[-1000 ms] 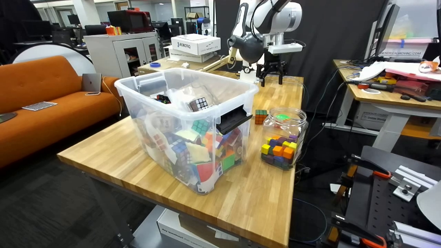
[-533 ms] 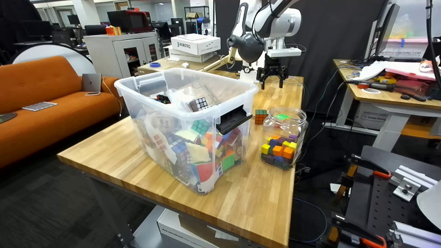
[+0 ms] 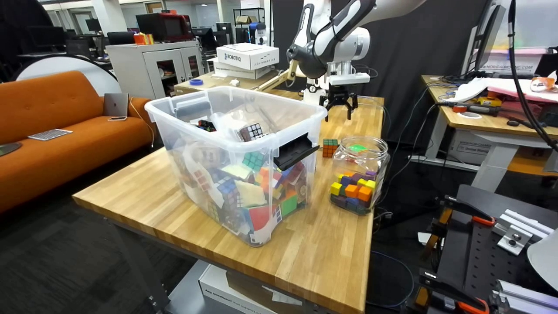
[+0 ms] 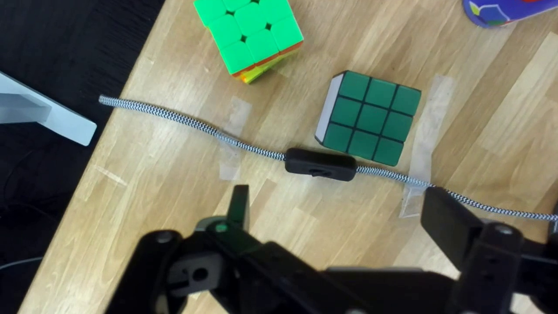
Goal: Turn off the lamp
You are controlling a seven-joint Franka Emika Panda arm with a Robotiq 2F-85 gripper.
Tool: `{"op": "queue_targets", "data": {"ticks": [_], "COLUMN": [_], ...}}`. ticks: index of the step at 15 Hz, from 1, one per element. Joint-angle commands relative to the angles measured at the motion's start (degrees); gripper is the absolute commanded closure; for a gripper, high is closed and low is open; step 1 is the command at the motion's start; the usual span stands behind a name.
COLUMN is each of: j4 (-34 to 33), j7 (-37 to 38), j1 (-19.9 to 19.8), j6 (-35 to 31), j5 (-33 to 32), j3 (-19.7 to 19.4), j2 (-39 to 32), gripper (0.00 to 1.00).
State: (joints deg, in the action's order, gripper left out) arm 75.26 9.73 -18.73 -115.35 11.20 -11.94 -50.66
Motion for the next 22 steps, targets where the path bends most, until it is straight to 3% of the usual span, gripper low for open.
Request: {"op": "queue_targets", "data": {"ticks": [1,22], "j4": [-1.24,-3.35], "j7": [0.78,3.27], "j1": [-0.63,-1.13], "j6": [0.52,1.41], "j5": [-0.55,1.0], "j3": [0.63,1.71], "j2": [-0.74,-2.63], "gripper": [0.0,0.0]}}
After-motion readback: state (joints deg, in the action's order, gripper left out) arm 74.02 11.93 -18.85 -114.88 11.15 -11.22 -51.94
